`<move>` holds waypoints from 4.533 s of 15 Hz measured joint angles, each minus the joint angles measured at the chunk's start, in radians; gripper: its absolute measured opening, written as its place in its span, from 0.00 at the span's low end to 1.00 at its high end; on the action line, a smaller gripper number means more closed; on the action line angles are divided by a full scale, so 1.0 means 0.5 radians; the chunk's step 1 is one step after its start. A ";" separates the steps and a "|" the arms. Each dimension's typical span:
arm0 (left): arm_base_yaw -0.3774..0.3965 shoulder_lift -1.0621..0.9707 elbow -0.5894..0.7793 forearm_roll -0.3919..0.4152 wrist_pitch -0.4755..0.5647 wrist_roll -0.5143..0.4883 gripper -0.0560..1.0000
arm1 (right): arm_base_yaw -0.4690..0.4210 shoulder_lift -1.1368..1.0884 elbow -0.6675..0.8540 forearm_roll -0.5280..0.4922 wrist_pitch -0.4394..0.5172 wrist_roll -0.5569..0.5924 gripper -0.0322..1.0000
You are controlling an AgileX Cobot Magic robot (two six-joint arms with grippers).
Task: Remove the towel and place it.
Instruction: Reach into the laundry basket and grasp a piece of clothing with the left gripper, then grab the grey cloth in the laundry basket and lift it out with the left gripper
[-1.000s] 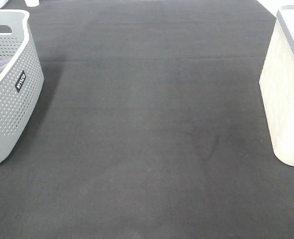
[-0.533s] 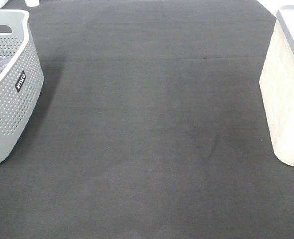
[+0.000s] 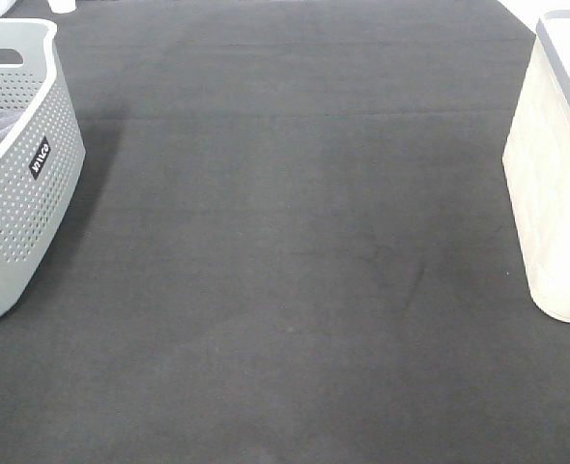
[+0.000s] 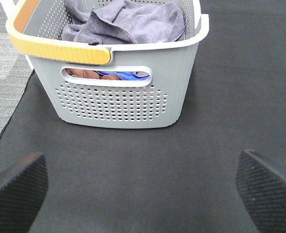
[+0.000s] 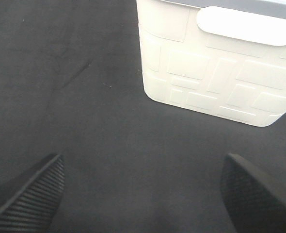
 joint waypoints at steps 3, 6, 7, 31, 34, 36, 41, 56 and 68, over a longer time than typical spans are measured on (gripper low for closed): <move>0.000 0.000 0.000 0.000 0.000 0.000 0.99 | 0.000 0.000 0.000 0.000 0.000 0.000 0.80; 0.000 0.000 0.000 0.000 0.000 0.000 0.99 | 0.000 0.000 0.000 0.000 0.000 0.000 0.80; 0.000 0.000 0.000 0.000 0.000 0.000 0.99 | 0.000 0.000 0.000 0.000 0.000 0.000 0.80; 0.140 2.776 -1.940 0.398 -0.194 1.952 0.99 | 0.000 0.000 0.000 0.000 0.000 0.000 0.80; 0.140 3.266 -1.986 0.424 -0.406 2.106 0.99 | 0.000 0.000 0.000 0.000 0.000 0.000 0.80; 0.140 3.536 -1.986 0.430 -0.440 2.296 0.99 | 0.000 0.000 0.000 0.000 0.000 0.000 0.80; 0.140 3.774 -1.986 0.514 -0.496 2.408 0.99 | 0.000 0.000 0.000 0.000 0.000 0.000 0.80; 0.142 4.040 -1.988 0.318 -0.650 2.506 0.20 | 0.000 0.000 0.000 0.000 0.000 0.000 0.80; 0.142 3.732 -1.988 0.328 -0.650 2.318 0.05 | 0.000 0.000 0.000 0.000 0.000 0.000 0.80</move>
